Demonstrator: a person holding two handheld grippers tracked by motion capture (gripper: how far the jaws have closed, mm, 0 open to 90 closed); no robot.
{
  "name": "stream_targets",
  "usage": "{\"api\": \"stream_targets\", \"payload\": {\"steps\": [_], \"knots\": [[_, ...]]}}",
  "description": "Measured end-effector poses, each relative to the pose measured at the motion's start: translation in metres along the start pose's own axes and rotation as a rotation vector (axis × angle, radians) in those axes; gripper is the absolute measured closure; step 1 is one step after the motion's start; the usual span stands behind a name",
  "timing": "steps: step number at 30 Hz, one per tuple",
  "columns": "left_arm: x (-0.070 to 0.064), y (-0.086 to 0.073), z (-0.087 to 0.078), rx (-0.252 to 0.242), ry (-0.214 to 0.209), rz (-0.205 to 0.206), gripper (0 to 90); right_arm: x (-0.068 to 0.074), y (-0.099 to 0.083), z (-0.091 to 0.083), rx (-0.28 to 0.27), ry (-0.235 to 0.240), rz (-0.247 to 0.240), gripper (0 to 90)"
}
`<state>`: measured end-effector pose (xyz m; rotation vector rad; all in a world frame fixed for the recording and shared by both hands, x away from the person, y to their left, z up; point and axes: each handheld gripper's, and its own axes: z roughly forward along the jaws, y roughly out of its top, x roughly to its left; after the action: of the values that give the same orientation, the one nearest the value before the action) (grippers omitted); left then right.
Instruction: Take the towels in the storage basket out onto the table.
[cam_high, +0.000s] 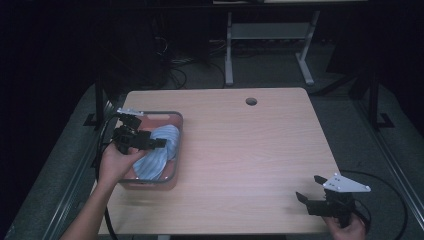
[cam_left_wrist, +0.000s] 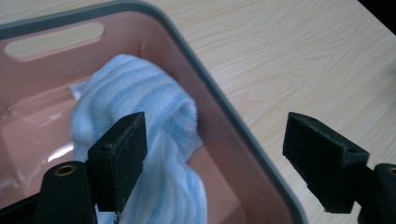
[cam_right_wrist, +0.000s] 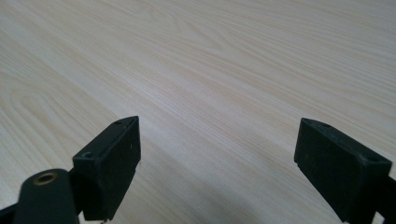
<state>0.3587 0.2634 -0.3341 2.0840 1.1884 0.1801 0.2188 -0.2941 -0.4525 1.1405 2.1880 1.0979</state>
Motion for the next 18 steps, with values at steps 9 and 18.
{"api": "stream_targets", "payload": {"steps": [9,18], "knots": [[0.019,-0.015,-0.005,0.000,0.030,-0.047,21.5,0.001,0.000,0.001,0.004,0.001,0.005,14.1],[0.029,-0.025,-0.007,0.003,0.054,-0.069,21.7,0.002,0.000,0.003,0.006,0.005,0.001,14.1]]}}
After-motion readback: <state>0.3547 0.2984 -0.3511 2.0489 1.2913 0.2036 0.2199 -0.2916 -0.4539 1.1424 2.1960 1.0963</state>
